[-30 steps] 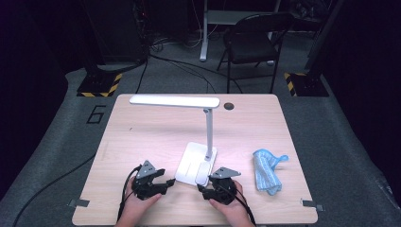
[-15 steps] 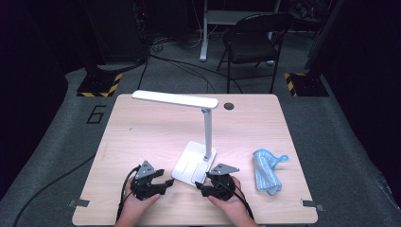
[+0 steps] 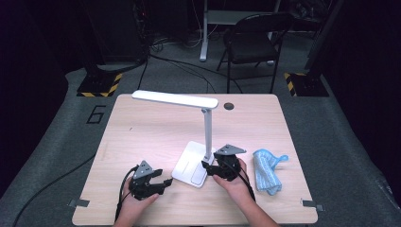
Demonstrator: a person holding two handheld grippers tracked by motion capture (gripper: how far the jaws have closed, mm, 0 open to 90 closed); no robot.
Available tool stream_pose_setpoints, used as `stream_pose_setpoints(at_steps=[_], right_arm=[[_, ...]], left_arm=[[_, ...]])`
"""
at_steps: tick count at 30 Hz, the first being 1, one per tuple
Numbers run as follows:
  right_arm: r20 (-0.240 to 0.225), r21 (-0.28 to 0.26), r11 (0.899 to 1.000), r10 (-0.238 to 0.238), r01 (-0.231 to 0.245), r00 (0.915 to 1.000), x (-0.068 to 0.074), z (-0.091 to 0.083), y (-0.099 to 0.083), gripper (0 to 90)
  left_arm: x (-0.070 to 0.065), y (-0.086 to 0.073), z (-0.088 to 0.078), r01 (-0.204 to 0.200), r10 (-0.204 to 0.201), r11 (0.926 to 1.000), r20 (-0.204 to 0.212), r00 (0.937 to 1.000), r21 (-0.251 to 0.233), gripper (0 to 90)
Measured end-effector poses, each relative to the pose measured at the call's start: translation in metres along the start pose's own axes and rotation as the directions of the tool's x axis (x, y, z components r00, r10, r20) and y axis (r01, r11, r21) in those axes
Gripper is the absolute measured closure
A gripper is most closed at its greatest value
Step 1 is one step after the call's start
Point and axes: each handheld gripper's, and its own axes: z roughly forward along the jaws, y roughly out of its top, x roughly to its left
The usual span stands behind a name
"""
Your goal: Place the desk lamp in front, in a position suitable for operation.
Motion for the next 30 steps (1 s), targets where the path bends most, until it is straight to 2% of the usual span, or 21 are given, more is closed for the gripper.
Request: stream_pose_setpoints(at_steps=[3, 5, 6, 9, 11, 12, 14, 17, 18, 22, 25, 27, 30], right_arm=[[0.015, -0.002, 1.000, 0.002, -0.002, 0.9999, -0.006, 0.004, 0.007, 37.8], [0.014, 0.008, 1.000, 0.021, -0.022, 0.9997, -0.009, 0.005, 0.010, 37.5], [0.016, 0.003, 1.000, 0.017, -0.017, 0.9997, -0.011, 0.007, 0.012, 37.6], [0.012, 0.004, 0.999, 0.036, -0.036, 0.9993, -0.013, 0.009, 0.015, 37.0], [0.014, -0.002, 0.999, 0.039, -0.039, 0.9991, -0.013, 0.011, 0.017, 36.6], [0.012, -0.010, 1.000, 0.025, -0.025, 0.9996, -0.015, 0.013, 0.018, 36.5], [0.005, -0.008, 0.999, 0.039, -0.039, 0.9992, -0.016, 0.015, 0.019, 36.3], [0.008, -0.004, 0.999, 0.036, -0.036, 0.9993, -0.017, 0.017, 0.020, 36.3], [0.005, -0.011, 1.000, 0.022, -0.022, 0.9997, -0.018, 0.019, 0.023, 35.9], [-0.006, -0.020, 0.999, 0.039, -0.039, 0.9992, -0.019, 0.023, 0.026, 35.6], [0.006, -0.017, 0.999, 0.041, -0.041, 0.9991, -0.018, 0.026, 0.028, 35.6], [0.000, -0.023, 0.999, 0.028, -0.028, 0.9996, -0.019, 0.028, 0.028, 35.6], [-0.027, -0.013, 0.999, 0.044, -0.044, 0.9987, -0.019, 0.032, 0.029, 35.6]], left_arm=[[0.001, 0.000, 0.000, -0.001, 0.001, 1.0000, 0.000, 1.0000, 0.000, 38.1], [0.001, 0.000, -0.002, 0.007, -0.007, 0.9999, 0.009, 0.9999, 0.008, 38.1], [0.000, 0.000, -0.002, 0.018, -0.018, 0.9997, 0.018, 0.9997, 0.015, 38.1], [0.003, 0.000, -0.002, -0.001, 0.001, 1.0000, 0.007, 1.0000, 0.008, 38.0], [0.002, -0.001, 0.000, 0.014, -0.014, 0.9999, 0.000, 0.9999, -0.002, 38.0], [0.002, -0.001, 0.000, 0.013, -0.013, 0.9999, 0.002, 0.9999, 0.001, 38.1], [0.002, -0.001, 0.000, 0.014, -0.014, 0.9999, 0.002, 0.9999, 0.000, 38.1], [0.001, -0.001, 0.000, 0.013, -0.013, 0.9999, 0.002, 0.9999, -0.001, 38.0], [0.002, -0.001, 0.000, 0.014, -0.014, 0.9999, 0.002, 0.9999, 0.000, 38.0], [0.002, -0.001, -0.001, 0.012, -0.013, 0.9999, 0.009, 0.9999, 0.010, 38.1], [0.003, -0.001, -0.001, 0.014, -0.014, 0.9998, 0.012, 0.9998, 0.012, 38.1], [0.003, -0.001, -0.001, 0.006, -0.006, 0.9999, 0.011, 0.9999, 0.011, 38.0], [0.003, -0.001, -0.001, 0.005, -0.005, 0.9999, 0.013, 0.9999, 0.015, 38.1]])
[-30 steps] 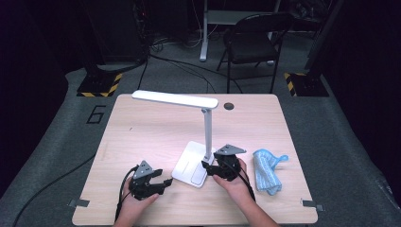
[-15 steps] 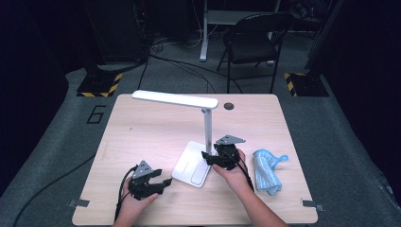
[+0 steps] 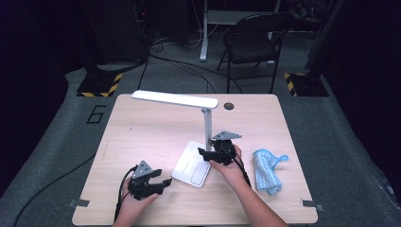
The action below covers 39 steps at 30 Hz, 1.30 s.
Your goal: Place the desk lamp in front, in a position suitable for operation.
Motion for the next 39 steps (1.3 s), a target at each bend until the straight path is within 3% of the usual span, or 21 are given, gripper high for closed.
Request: stream_pose_setpoints(at_steps=[3, 11, 19, 25, 31, 39], right_arm=[[-0.017, -0.011, 1.000, -0.027, 0.027, 0.9995, 0.0000, 0.0022, 0.0009, 35.0], [-0.007, 0.005, 0.999, -0.034, 0.034, 0.9994, 0.0021, -0.0017, 0.0003, 34.4], [-0.029, 0.016, 0.998, -0.061, 0.062, 0.9977, 0.0052, -0.0053, -0.0012, 35.1], [-0.025, 0.011, 0.999, -0.034, 0.035, 0.9991, 0.0008, -0.0046, 0.0011, 45.0], [-0.037, -0.002, 0.998, -0.062, 0.062, 0.9973, -0.0028, -0.0030, 0.0024, 47.9], [-0.019, 0.013, 0.997, -0.082, 0.082, 0.9965, 0.0002, -0.0047, 0.0024, 49.6]], left_arm=[[0.0001, 0.0000, 0.0000, 0.001, -0.001, 1.0000, 0.000, 1.0000, 0.000, 38.1], [-0.0004, -0.0004, 0.0006, 0.013, -0.013, 0.9998, -0.006, 0.9999, -0.015, 38.1], [-0.0006, 0.0002, 0.0009, 0.008, -0.008, 1.0000, 0.002, 1.0000, -0.005, 38.1], [-0.0011, 0.0000, 0.0013, 0.013, -0.013, 0.9999, 0.002, 0.9999, -0.008, 38.1], [-0.0007, -0.0008, 0.0008, 0.023, -0.023, 0.9996, -0.005, 0.9997, -0.017, 38.1], [-0.0013, -0.0009, 0.0011, 0.021, -0.021, 0.9996, -0.006, 0.9998, -0.019, 38.0]])
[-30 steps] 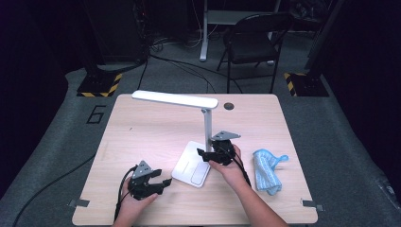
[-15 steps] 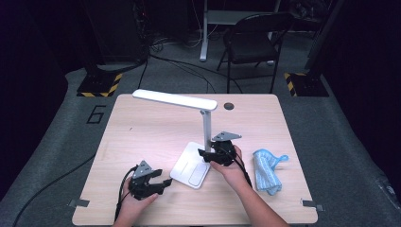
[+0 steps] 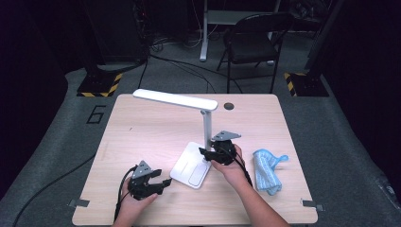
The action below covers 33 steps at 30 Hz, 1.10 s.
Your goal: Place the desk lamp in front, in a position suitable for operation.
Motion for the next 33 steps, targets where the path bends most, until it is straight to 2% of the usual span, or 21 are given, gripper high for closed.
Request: stream_pose_setpoints(at_steps=[12, 15, 16, 23, 24, 29, 31, 33], right_arm=[[0.014, 0.010, 1.000, 0.001, -0.001, 0.9999, 0.007, -0.014, -0.009, 49.3], [-0.004, 0.004, 1.000, -0.004, 0.004, 1.0000, 0.009, -0.018, -0.013, 49.1], [-0.003, 0.005, 1.000, 0.007, -0.007, 1.0000, 0.011, -0.021, -0.015, 49.0], [-0.024, 0.012, 1.000, -0.001, 0.002, 0.9997, 0.017, -0.029, -0.021, 48.6], [-0.036, 0.011, 1.000, -0.012, 0.013, 0.9993, 0.018, -0.031, -0.022, 48.7], [-0.063, 0.021, 1.000, -0.018, 0.020, 0.9978, 0.027, -0.035, -0.024, 48.7], [-0.082, 0.016, 0.999, -0.037, 0.038, 0.9959, 0.028, -0.034, -0.024, 48.8], [-0.092, 0.020, 0.999, -0.027, 0.029, 0.9954, 0.030, -0.035, -0.024, 48.8]], left_arm=[[0.000, 0.000, 0.000, -0.003, 0.003, 0.9999, 0.006, 1.0000, 0.012, 38.1], [0.001, 0.000, 0.000, -0.014, 0.014, 0.9998, 0.004, 0.9999, 0.012, 38.1], [0.000, 0.000, 0.000, -0.011, 0.011, 0.9999, 0.005, 0.9999, 0.012, 38.1], [0.000, 0.001, 0.001, -0.009, 0.009, 0.9999, 0.002, 1.0000, 0.013, 38.1], [-0.001, 0.000, 0.001, 0.007, -0.007, 0.9999, 0.007, 1.0000, 0.013, 38.1], [-0.002, 0.000, 0.003, -0.001, 0.001, 1.0000, -0.001, 1.0000, 0.004, 38.1], [-0.002, 0.000, 0.003, -0.003, 0.003, 1.0000, 0.000, 1.0000, 0.004, 38.1], [-0.002, 0.000, 0.002, -0.008, 0.008, 1.0000, -0.002, 1.0000, 0.005, 38.1]])
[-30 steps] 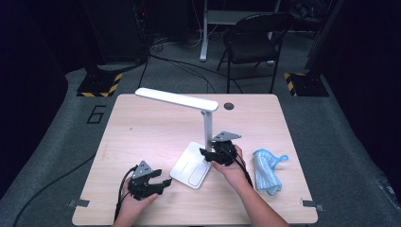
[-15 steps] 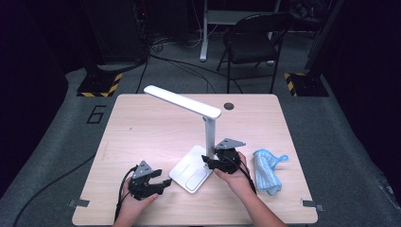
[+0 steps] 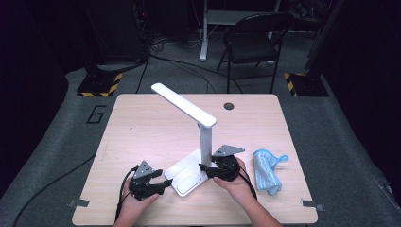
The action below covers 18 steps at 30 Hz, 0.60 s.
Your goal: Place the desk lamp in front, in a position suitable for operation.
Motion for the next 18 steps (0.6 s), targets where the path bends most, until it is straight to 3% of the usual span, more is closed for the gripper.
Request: stream_pose_setpoints(at_steps=[4, 6, 9, 18], right_arm=[[-0.024, -0.003, 0.999, -0.032, 0.032, 0.9992, -0.0009, 0.0015, 0.0006, 48.9], [-0.031, -0.003, 1.000, -0.017, 0.017, 0.9994, -0.0014, 0.0021, 0.0013, 49.2], [-0.035, -0.006, 0.999, -0.048, 0.048, 0.9982, -0.0027, 0.0030, 0.0020, 50.0], [0.056, -0.021, 0.998, -0.050, 0.051, 0.9972, -0.0007, 0.0048, 0.0030, 51.5]], left_arm=[[-0.0001, -0.0003, -0.0003, 0.007, -0.007, 1.0000, 0.000, 1.0000, -0.002, 38.1], [0.0003, 0.0000, -0.0011, 0.005, -0.005, 1.0000, 0.007, 1.0000, 0.008, 38.1], [0.0004, 0.0000, -0.0012, 0.005, -0.005, 1.0000, 0.007, 1.0000, 0.007, 38.0], [0.0010, 0.0000, -0.0017, -0.001, 0.001, 1.0000, 0.004, 1.0000, 0.006, 38.1]])
